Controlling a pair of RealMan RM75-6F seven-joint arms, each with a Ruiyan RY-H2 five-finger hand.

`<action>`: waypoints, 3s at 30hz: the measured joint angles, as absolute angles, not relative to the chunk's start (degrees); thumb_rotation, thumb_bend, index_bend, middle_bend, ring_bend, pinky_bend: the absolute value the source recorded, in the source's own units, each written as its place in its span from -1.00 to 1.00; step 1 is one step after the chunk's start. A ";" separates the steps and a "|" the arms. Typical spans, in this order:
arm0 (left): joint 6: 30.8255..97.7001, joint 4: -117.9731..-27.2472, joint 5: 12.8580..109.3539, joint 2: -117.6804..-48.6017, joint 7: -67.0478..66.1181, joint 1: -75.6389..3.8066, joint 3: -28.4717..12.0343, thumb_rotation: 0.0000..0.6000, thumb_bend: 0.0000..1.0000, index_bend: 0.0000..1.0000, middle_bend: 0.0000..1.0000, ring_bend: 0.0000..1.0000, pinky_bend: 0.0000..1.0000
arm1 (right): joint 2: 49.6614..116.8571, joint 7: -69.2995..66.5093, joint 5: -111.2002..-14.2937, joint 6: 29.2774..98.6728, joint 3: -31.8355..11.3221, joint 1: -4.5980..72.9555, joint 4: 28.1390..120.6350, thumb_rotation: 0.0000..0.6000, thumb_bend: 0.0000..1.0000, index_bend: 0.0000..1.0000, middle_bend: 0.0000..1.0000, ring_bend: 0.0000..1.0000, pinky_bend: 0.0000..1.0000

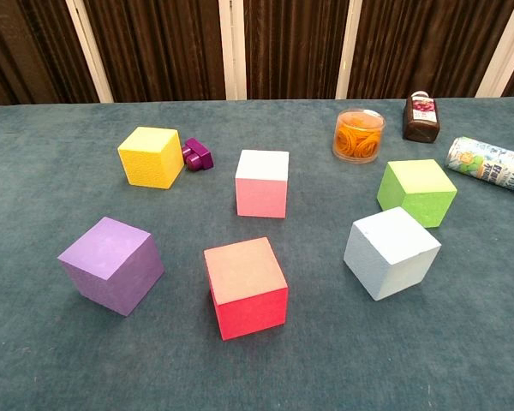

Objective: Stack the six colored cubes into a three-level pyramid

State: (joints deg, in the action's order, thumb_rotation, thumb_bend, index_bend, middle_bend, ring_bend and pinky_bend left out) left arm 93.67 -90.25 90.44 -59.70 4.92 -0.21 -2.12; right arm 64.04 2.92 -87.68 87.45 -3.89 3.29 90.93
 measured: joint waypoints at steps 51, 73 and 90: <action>93.42 -90.86 88.00 -62.01 2.19 -0.63 -3.77 1.00 -0.39 -0.89 -1.00 -1.00 -1.00 | 60.70 19.43 -54.35 47.02 -12.47 35.53 102.51 1.00 -0.96 -0.78 -0.83 -0.94 -1.00; 92.27 -91.28 86.56 -62.19 2.14 -1.14 -4.37 1.00 -0.39 -0.89 -1.00 -1.00 -1.00 | 74.83 27.93 -39.36 50.85 -11.10 45.24 94.70 1.00 -0.92 -0.56 -0.60 -0.89 -1.00; 90.32 -92.02 84.42 -62.44 0.27 -1.75 -4.78 1.00 -0.39 -0.89 -1.00 -1.00 -1.00 | 79.19 27.02 -39.77 52.53 -9.81 46.11 88.86 1.00 -0.75 -0.37 -0.44 -0.79 -1.00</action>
State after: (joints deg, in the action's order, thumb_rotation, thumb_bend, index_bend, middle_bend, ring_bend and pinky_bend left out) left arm 90.32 -92.02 84.42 -62.44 0.27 -1.75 -4.78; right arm 79.19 27.02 -39.77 52.53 -9.81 46.11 88.86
